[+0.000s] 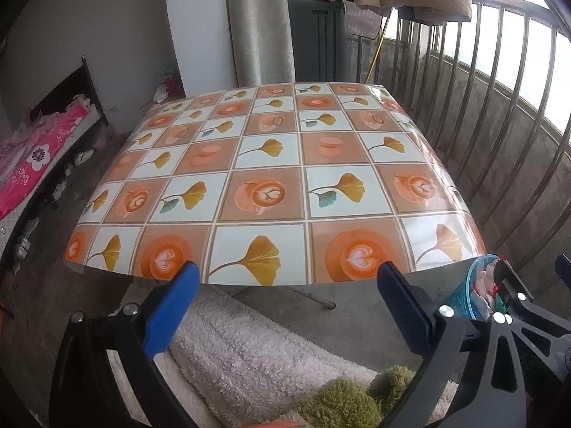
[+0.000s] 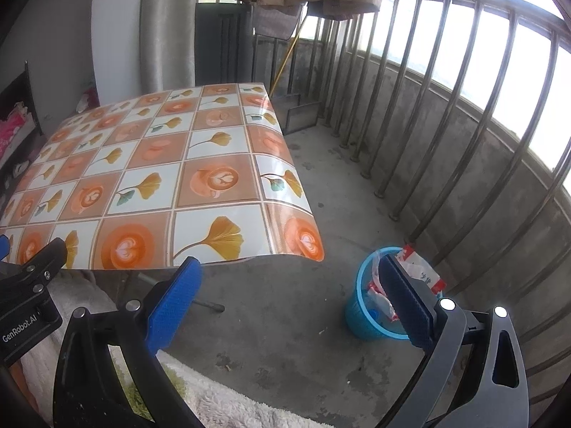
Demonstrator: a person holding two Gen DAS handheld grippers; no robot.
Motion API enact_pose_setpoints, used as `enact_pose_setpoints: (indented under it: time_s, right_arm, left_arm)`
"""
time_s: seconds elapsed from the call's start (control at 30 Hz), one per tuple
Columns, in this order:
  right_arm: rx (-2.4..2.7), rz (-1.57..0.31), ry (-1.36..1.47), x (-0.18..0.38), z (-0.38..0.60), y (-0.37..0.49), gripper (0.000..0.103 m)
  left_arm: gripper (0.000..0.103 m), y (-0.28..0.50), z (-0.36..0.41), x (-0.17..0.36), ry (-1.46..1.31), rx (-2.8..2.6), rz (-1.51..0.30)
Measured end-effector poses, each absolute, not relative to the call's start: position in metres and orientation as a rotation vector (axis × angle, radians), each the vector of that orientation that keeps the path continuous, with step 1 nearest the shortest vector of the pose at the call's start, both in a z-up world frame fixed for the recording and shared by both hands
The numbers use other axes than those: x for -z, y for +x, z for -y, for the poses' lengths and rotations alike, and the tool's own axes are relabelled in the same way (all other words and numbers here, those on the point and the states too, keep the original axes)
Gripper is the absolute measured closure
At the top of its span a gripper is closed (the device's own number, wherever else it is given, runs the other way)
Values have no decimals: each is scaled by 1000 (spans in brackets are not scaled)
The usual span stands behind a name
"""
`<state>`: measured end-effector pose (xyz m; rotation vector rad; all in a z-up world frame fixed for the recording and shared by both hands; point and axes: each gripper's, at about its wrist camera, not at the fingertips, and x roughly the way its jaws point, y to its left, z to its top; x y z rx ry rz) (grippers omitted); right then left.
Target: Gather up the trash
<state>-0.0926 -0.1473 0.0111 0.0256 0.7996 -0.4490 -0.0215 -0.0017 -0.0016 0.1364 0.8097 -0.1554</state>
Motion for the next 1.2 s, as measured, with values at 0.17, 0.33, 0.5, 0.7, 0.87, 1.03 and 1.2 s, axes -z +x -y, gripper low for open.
enact_pose_setpoints:
  time_s: [0.17,0.33,0.5,0.7,0.87,1.03,1.2]
  right_arm:
    - [455,-808,34,-9,150,-91,8]
    - [451,-814,35,-9,151,-89,8]
    - [445,-806,26,-11,148,-90,8]
    - [447,-803,25,-12,147,-91,8]
    - [445,-801,20,-13,146,-92,8]
    - [446,-802,22,-13,146,-92,8]
    - [460,-804,33,-15,148,-93,8]
  left_arm:
    - [6,-21,8,1,137,168,-809]
    - [6,-22,10,1,145,174,-802]
    - [5,-22,10,1,139,177,-802]
    - [5,-22,8,1,133,178,-803]
    - [6,-23,4,2,124,166,-808]
    - [5,-23,-1,2,113,152,-810]
    - [5,-23,-4,2,107,137,-806]
